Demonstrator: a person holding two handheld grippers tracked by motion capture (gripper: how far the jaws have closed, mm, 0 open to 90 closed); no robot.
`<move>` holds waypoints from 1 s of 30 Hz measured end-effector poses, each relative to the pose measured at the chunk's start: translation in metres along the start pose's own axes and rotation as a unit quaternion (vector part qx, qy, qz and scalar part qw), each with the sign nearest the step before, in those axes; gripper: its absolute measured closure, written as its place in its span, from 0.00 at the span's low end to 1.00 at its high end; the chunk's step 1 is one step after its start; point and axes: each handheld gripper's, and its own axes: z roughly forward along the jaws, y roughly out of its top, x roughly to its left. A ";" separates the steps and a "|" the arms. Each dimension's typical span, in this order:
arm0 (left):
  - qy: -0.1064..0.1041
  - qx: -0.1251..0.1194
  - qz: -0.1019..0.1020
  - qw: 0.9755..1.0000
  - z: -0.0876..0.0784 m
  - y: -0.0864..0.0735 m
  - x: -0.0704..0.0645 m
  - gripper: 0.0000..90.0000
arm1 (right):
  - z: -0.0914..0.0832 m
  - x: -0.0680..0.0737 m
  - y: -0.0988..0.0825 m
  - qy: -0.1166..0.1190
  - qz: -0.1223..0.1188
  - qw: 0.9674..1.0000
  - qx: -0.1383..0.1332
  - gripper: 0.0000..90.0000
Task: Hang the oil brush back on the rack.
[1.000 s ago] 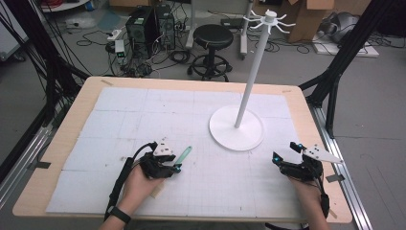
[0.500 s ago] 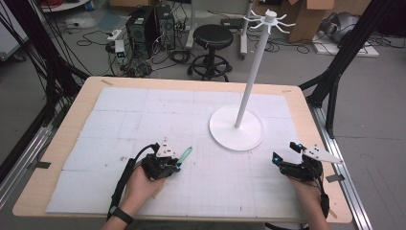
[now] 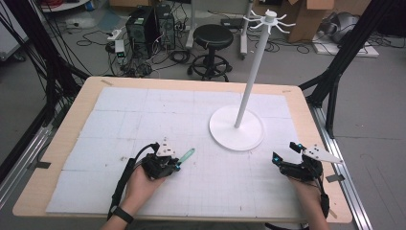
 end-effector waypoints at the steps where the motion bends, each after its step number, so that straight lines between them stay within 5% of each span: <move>1: 0.000 0.001 0.002 1.000 0.000 0.000 0.000 0.89 | 0.000 0.000 0.000 0.000 0.001 1.000 0.000 0.17; 8: 0.007 -0.007 0.006 1.000 -0.002 0.000 0.001 0.89 | 0.000 0.000 0.000 0.001 0.003 1.000 -0.001 0.17; 18: -0.013 -0.038 0.001 0.999 -0.009 0.004 0.003 0.89 | 0.000 -0.001 0.000 0.001 0.001 1.000 -0.001 0.17; 30: -0.021 -0.090 0.009 0.996 -0.029 0.017 0.005 0.89 | 0.000 -0.001 0.000 0.001 0.005 1.000 -0.002 0.17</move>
